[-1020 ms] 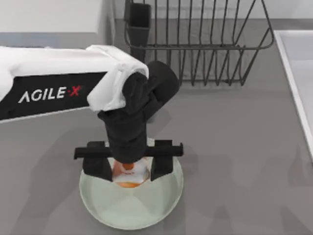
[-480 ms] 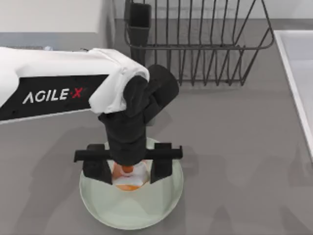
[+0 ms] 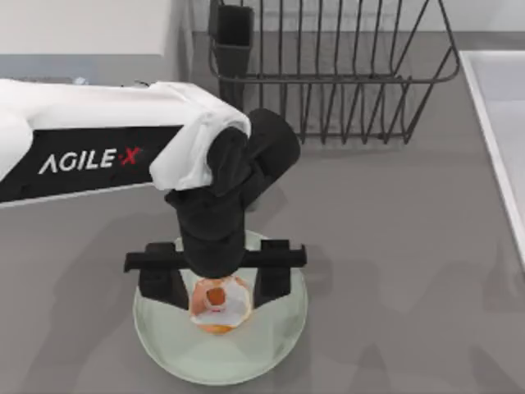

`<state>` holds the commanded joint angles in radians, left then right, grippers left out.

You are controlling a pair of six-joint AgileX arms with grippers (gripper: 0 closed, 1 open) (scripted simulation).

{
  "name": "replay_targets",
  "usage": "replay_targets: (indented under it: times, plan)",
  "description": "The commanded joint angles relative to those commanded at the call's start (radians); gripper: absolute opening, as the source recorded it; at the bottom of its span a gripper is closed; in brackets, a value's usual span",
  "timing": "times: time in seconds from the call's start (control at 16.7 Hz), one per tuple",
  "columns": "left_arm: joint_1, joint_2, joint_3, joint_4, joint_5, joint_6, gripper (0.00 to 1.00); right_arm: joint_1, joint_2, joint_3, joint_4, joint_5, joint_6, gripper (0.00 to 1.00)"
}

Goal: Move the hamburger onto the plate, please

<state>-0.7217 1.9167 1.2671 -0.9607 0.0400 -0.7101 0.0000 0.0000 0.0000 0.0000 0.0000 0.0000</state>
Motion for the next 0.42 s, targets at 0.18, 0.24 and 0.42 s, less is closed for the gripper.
replay_targets:
  times: [0.18, 0.24, 0.42]
  plan:
    - [0.0, 0.0, 0.0, 0.0, 0.0, 0.0, 1.0, 0.0, 0.0, 0.0, 0.0, 0.0, 0.0, 1.0]
    - [0.0, 0.0, 0.0, 0.0, 0.0, 0.0, 1.0, 0.0, 0.0, 0.0, 0.0, 0.0, 0.0, 1.0]
    - [0.0, 0.0, 0.0, 0.0, 0.0, 0.0, 1.0, 0.0, 0.0, 0.0, 0.0, 0.0, 0.0, 1.0]
